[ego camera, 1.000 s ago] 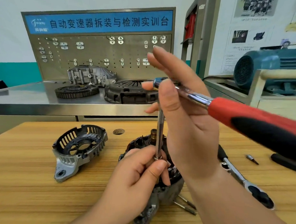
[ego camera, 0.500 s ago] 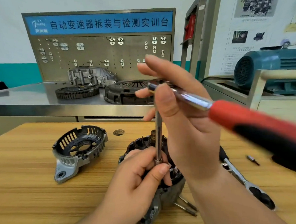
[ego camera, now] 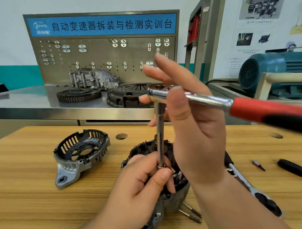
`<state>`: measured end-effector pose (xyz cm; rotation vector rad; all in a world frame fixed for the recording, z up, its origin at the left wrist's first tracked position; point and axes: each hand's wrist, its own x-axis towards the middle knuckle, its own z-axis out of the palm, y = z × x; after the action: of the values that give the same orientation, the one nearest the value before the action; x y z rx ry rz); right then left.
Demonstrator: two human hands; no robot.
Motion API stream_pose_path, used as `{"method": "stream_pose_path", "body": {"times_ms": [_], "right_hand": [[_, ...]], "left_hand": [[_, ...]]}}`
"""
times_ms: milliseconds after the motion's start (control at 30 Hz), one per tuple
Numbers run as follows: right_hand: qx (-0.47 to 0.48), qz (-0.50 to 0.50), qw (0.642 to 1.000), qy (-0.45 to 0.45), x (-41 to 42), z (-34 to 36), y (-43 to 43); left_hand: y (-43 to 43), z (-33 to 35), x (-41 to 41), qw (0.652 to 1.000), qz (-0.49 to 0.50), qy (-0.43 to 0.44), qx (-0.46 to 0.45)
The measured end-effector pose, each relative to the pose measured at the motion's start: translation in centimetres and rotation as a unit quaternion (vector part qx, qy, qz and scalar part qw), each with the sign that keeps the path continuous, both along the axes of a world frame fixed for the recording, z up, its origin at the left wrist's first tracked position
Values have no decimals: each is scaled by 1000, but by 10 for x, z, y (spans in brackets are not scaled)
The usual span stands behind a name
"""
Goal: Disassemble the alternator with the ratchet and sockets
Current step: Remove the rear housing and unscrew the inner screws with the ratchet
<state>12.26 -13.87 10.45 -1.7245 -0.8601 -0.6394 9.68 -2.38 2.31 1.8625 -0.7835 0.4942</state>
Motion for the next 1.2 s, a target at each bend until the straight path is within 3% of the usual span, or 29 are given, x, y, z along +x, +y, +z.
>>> {"method": "stream_pose_path", "body": {"times_ms": [33,67,100,167,233,333,433,500,533,600,700,767,833,867,900,967,1033,1100,1167,1200], "right_hand": [[-100,-61,993,8,0,-6,-5],[-116,-66,990,46,1,-6,-5],[-86,-12,995,48,4,-4,-4],[73,113,990,52,0,-2,7],[206,253,944,58,-9,-9,5],[240,336,899,146,-11,-7,6],[239,307,912,129,-13,-8,6],[217,191,957,27,-9,-5,5],[166,130,977,-3,-8,-3,5],[34,24,999,24,-3,5,6],[-18,28,989,141,3,3,-6],[59,100,986,119,-2,0,1],[246,267,925,113,-16,4,2],[288,346,882,141,-21,3,1],[309,377,859,156,-21,2,0],[303,392,847,192,-17,3,-2],[290,350,869,198,-15,7,0],[250,218,939,88,-18,0,2],[201,62,977,-40,-14,1,0],[166,19,986,-16,-8,8,-4]], "left_hand": [[0,0,0,1000,1,3,-2],[0,0,0,1000,0,5,-5],[0,0,0,1000,-1,7,-5],[-1,1,-1,1000,-3,10,-6],[-1,1,-3,1000,-17,15,-16],[-1,3,-4,999,-38,27,-29],[-1,4,-3,999,-30,24,-16],[-1,3,-3,999,-20,34,-21],[-1,2,-3,999,-15,38,-23],[-2,1,-2,999,-5,36,-23],[-2,-1,-2,999,3,27,-24],[-2,-1,-3,999,0,28,-23],[-1,0,-5,999,-10,32,-28],[-1,1,-6,999,-12,30,-27],[-2,2,-7,999,-10,22,-21],[-3,3,-7,1000,0,-7,1],[-3,3,-6,1000,12,-11,13],[-2,2,-6,1000,14,7,4],[-3,-1,-5,999,12,20,-23],[-3,-2,-5,999,14,32,-39]]}}
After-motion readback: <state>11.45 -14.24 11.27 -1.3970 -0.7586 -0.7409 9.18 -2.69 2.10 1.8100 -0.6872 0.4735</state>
